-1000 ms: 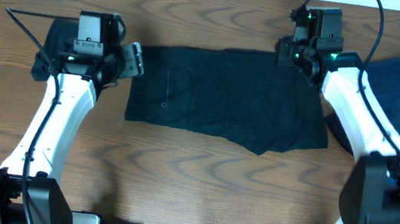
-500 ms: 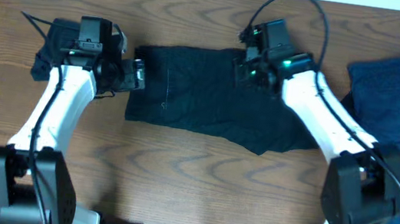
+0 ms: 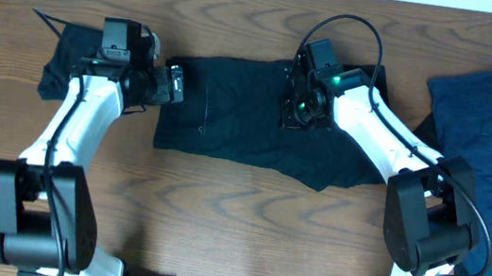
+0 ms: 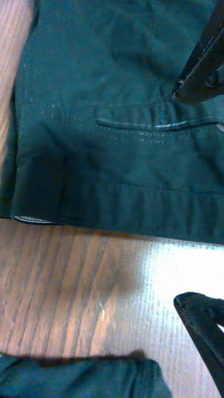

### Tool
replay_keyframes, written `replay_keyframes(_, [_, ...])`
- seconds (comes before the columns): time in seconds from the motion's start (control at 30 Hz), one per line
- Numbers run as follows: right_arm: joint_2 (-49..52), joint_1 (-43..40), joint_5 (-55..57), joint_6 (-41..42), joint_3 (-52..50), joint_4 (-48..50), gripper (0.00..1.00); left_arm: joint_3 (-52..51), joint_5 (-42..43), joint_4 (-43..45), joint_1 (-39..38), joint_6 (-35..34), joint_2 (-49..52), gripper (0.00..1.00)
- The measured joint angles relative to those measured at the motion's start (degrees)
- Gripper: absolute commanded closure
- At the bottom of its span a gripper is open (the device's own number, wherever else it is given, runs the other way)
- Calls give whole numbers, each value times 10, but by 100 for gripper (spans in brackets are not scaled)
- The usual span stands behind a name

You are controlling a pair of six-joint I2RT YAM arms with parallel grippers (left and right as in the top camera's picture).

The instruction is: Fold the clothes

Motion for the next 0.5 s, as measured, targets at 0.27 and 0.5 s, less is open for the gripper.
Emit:
replay_keyframes(0.27, [0,0,-10,1,0,0,99,0,0,4,0,0,79,2])
replay_keyframes(0.5, [0,0,-12,2,0,-3,99,0,9,9,0,0,110,2])
